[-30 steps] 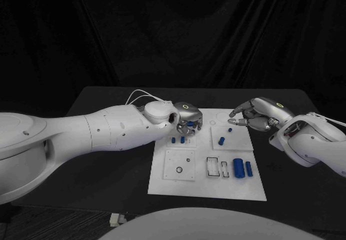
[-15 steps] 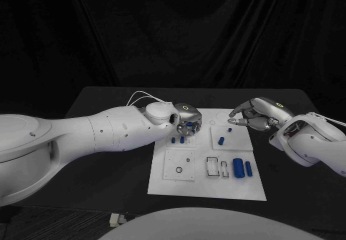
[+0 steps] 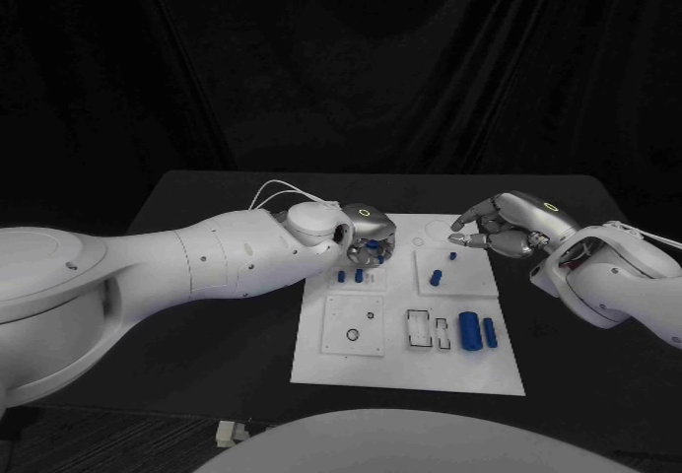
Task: Assemble the parts on the task board
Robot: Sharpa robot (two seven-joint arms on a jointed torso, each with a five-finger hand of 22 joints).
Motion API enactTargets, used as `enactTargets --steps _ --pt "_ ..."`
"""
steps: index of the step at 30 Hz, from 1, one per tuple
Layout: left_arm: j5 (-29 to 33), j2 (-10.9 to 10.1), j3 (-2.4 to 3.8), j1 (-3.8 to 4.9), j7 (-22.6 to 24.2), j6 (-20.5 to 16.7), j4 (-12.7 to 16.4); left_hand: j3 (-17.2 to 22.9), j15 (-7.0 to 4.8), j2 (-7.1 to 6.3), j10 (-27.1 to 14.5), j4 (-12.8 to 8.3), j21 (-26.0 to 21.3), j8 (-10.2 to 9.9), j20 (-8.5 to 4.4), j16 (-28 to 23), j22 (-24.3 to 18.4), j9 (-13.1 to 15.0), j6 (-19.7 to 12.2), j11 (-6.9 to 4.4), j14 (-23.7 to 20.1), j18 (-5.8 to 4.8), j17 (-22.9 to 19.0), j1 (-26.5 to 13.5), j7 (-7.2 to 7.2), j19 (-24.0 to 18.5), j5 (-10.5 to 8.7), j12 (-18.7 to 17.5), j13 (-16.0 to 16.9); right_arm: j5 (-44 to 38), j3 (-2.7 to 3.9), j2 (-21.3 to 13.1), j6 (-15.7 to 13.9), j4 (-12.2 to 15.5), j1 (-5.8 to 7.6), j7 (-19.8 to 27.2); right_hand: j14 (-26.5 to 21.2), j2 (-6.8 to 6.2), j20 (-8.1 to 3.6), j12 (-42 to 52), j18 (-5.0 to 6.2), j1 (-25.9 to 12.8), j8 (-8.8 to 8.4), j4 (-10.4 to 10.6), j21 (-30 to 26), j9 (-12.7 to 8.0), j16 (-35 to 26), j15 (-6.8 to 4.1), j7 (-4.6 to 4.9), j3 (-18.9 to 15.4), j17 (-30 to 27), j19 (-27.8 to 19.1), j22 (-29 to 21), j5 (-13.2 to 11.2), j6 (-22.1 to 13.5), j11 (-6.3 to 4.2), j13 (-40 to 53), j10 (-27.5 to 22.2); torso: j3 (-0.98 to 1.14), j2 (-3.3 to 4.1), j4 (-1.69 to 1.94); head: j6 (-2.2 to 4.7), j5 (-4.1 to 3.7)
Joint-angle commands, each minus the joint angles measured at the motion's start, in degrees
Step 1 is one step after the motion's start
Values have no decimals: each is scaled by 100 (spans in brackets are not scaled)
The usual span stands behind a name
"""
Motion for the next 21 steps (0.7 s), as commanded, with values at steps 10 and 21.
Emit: enactTargets --steps 10,21 --pt "-6 36 5 -48 131 51 -64 160 -18 69 172 -108 -84 143 -4 -89 1054 55 279 -60 -72 38 -114 -65 16 -71 43 95 -13 -33 3 -2 -13 7 -13 -12 612 10 8 -31 48 49 -10 1 -32 -1 17 -34 -1 -32 1509 20 1146 28 54 -85 184 724 1 1 1 -1 8" --pt "-6 0 5 -61 288 -257 -66 274 -76 136 413 -274 -122 292 -50 -189 1046 134 547 -144 -96 45 -279 -87 71 -79 150 181 -37 -33 3 4 7 3 -16 -26 612 10 8 -31 48 49 -10 1 -32 -1 17 -34 -1 -32 1509 20 1146 28 54 -85 184 724 1 1 1 -1 22"
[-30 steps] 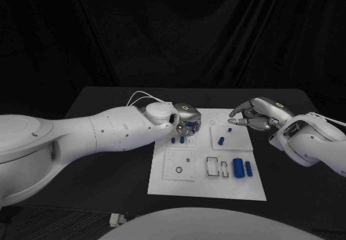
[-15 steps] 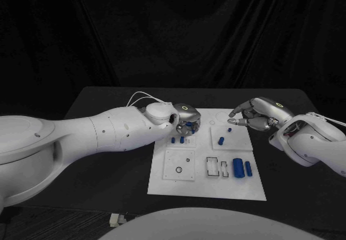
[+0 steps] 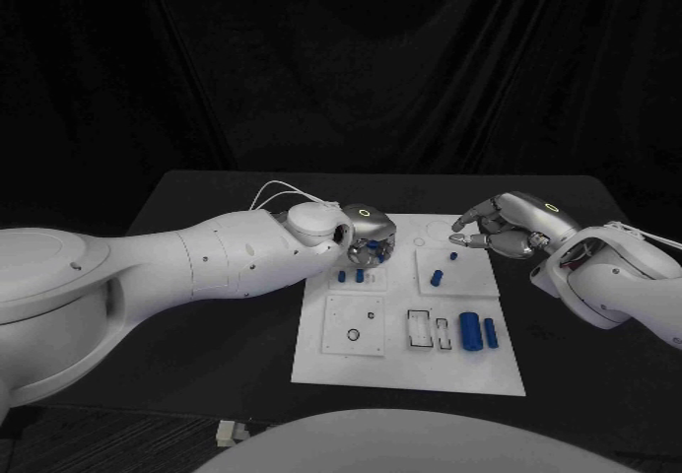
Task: Assemble the parts on the task board
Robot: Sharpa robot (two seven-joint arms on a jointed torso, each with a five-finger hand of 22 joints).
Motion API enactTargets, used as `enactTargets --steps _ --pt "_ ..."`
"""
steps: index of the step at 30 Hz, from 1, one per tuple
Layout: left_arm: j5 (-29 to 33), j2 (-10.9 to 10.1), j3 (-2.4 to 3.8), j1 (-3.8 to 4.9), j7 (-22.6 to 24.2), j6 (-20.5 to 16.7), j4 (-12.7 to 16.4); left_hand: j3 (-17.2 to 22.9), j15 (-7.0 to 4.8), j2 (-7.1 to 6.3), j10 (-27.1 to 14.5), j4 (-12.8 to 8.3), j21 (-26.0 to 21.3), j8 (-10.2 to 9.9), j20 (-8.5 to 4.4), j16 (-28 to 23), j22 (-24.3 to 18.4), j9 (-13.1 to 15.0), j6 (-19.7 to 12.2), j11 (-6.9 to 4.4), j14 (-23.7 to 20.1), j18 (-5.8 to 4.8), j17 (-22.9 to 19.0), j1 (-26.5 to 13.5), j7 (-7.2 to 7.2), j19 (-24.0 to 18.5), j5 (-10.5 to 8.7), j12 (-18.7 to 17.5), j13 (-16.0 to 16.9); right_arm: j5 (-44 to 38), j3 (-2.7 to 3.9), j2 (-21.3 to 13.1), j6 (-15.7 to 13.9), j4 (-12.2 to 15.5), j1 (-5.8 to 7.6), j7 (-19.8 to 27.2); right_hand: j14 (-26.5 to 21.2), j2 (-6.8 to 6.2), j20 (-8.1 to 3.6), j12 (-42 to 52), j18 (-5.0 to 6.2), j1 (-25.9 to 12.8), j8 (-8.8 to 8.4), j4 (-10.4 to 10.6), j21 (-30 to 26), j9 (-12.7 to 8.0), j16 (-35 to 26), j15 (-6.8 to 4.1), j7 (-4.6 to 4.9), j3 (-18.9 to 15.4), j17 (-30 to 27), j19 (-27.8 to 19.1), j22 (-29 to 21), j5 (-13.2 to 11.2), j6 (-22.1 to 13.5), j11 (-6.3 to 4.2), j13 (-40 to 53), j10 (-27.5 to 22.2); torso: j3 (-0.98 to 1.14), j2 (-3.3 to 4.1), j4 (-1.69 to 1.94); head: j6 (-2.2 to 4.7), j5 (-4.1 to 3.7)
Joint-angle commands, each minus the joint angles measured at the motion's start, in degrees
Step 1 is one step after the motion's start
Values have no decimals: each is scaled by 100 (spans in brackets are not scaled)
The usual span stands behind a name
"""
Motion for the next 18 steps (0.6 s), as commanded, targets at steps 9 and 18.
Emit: enactTargets --steps 9,18 --pt "-7 -242 -3 -20 225 -611 283 66 -50 19 229 -160 47 93 -48 -7 1062 58 176 5 19 33 -14 -35 89 19 21 55 -40 -33 3 -3 17 -2 -16 -32 612 26 9 -32 50 71 -10 0 -39 -1 17 -34 -2 -32 1510 18 1145 31 58 -84 185 724 1 -2 2 -1 5" --pt "-7 -835 -1 258 108 -967 1016 189 -46 -33 309 -253 55 39 -49 0 1065 38 130 15 48 30 -18 -42 102 34 -74 8 -95 -33 3 -8 18 -9 -19 -35 612 27 9 -32 53 75 -11 0 -52 -2 17 -34 -2 -33 1510 11 1140 31 59 -84 185 724 1 -1 4 -1 -7"
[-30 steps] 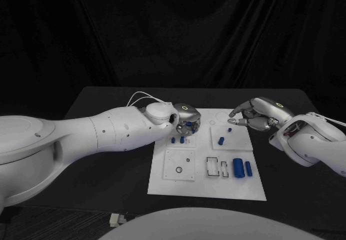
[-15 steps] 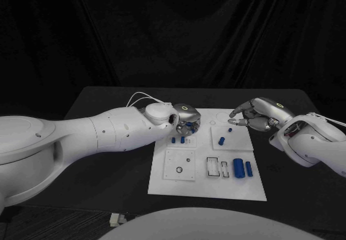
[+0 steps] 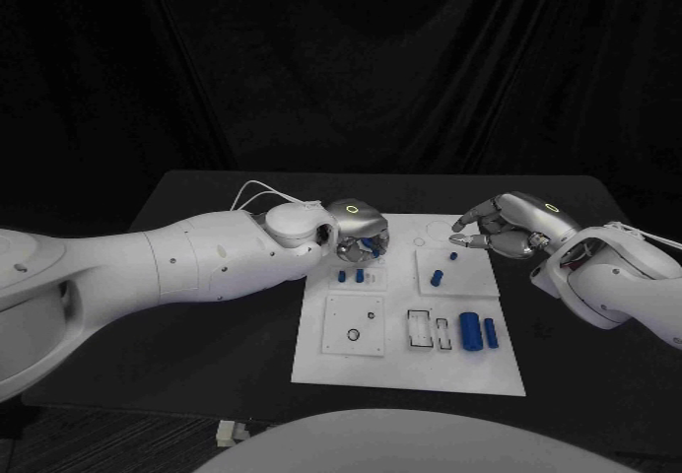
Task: Assemble the parts on the task board
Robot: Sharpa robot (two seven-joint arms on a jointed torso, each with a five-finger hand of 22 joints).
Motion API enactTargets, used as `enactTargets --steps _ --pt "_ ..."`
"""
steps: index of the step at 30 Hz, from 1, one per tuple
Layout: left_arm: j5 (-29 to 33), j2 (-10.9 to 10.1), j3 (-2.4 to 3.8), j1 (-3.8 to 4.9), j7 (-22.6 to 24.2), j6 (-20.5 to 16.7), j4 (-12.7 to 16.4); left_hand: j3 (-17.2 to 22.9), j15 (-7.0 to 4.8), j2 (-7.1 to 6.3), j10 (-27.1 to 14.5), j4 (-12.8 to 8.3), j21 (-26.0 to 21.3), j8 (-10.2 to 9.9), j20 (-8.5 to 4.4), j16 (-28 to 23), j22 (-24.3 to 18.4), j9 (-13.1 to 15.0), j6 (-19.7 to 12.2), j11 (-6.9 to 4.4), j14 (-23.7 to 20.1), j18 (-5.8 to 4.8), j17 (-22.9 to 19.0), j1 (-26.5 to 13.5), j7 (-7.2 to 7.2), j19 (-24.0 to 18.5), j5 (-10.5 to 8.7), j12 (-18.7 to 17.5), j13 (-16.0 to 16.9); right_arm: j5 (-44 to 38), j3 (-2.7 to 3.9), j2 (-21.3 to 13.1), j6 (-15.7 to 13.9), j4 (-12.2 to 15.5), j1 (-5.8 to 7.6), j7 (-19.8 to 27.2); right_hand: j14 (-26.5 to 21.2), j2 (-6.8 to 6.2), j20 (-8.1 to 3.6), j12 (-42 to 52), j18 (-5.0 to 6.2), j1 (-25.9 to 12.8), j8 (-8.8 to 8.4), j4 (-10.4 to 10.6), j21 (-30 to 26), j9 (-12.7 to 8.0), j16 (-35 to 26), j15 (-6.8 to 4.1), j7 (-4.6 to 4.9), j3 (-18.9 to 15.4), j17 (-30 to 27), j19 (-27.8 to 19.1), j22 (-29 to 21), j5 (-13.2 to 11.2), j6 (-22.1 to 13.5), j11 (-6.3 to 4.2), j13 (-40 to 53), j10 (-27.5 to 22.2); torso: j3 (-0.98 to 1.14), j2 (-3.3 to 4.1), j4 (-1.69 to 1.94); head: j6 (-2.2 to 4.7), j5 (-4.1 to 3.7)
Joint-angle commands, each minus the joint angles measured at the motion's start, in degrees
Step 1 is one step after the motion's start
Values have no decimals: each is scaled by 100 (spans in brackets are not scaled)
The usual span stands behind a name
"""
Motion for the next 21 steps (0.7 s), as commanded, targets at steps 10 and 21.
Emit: enactTargets --steps 10,21 --pt "-2 -587 7 281 8 -140 671 102 2 -10 -5 -57 2 -72 -21 12 1060 -21 -27 -1 56 33 -3 -56 -5 7 -180 -85 -72 -33 3 15 10 -10 -50 -27 612 4 9 -19 55 53 -12 1 -26 -2 17 -34 19 -33 1510 7 1134 31 37 -84 184 724 -1 -7 -4 -1 10" --pt "-1 -685 4 217 34 225 610 120 8 -10 -36 -53 -32 -91 -17 -12 1051 -29 -43 12 41 39 -44 -85 1 -9 -237 -124 -99 -32 3 20 21 -27 -96 -22 612 3 9 -19 62 55 -14 1 -56 -3 17 -34 20 -34 1510 -8 1124 31 35 -85 184 724 -1 1 2 -1 -11"
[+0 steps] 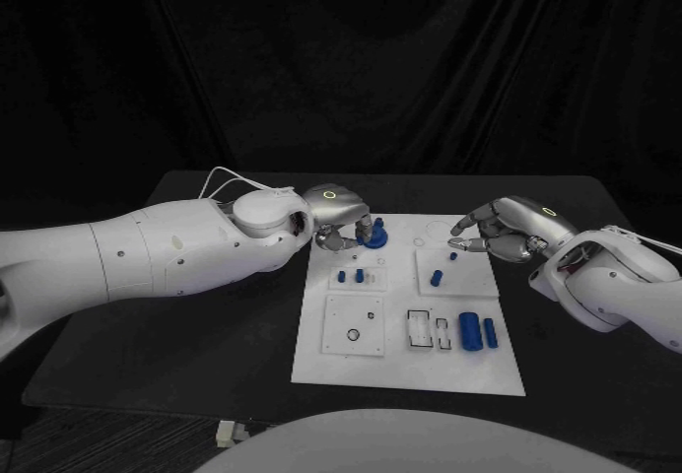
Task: Assemble the parts on the task board
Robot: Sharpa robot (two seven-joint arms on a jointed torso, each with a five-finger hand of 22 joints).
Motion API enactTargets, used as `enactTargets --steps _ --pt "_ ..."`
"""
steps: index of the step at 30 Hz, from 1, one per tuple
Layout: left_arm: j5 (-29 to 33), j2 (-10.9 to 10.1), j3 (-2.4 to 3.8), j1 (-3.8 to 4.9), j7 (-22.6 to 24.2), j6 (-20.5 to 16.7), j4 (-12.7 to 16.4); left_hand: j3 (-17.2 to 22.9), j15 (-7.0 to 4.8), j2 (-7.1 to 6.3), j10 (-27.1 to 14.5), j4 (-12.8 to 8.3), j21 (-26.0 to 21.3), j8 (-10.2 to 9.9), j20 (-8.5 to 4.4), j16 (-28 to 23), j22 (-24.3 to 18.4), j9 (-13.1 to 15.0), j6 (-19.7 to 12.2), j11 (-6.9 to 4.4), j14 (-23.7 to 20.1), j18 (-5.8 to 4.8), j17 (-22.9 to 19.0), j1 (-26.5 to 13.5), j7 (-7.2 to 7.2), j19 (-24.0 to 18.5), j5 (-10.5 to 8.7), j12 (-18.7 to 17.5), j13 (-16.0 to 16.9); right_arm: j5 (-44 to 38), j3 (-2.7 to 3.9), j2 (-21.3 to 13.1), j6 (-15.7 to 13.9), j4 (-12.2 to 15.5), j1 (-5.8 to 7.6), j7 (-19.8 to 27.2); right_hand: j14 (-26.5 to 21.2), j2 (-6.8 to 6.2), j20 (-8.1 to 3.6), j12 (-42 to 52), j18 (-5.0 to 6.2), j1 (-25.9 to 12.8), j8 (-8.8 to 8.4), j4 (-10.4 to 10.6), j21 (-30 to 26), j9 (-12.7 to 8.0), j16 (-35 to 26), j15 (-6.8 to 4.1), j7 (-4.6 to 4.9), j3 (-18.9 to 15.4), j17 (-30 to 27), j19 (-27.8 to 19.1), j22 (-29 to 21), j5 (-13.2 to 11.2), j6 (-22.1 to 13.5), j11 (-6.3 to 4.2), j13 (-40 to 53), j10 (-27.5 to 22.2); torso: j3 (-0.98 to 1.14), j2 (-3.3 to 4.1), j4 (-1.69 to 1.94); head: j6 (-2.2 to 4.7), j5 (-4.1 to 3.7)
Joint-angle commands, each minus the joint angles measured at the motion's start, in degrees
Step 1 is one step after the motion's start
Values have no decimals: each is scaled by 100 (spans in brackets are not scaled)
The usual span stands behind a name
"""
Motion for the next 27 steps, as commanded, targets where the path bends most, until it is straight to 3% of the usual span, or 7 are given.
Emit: enactTargets --steps 1,16,27 --pt "1 -1 4 -33 66 224 -19 40 -14 19 -44 -7 -32 -34 -18 -12 1047 -1 -43 20 20 39 -13 -56 1 -10 -28 -18 -9 -32 3 -4 16 -3 -22 -23 612 1 9 -29 62 53 -14 1 -27 -3 17 -34 20 -34 1510 -8 1125 31 35 -85 184 724 0 9 4 -1 -8" --pt "0 111 3 -183 70 434 -266 51 -8 18 -55 -4 -53 -60 -13 -29 1042 -12 -79 23 8 43 -40 -78 -2 -20 -49 -39 -26 -32 3 9 29 -11 -36 -22 612 1 10 -29 64 54 -15 0 -38 -3 17 -33 20 -34 1510 -14 1122 31 35 -84 184 724 0 6 -3 -1 1" --pt "0 196 3 -261 25 247 -456 62 -5 23 -61 1 -43 -82 -10 -27 1045 -21 -112 32 5 40 -39 -96 1 -16 -49 -56 -39 -31 3 9 34 -9 -38 -22 612 1 10 -29 66 58 -16 0 -44 -4 17 -33 20 -35 1510 -17 1120 30 34 -84 184 724 1 11 2 -1 0"
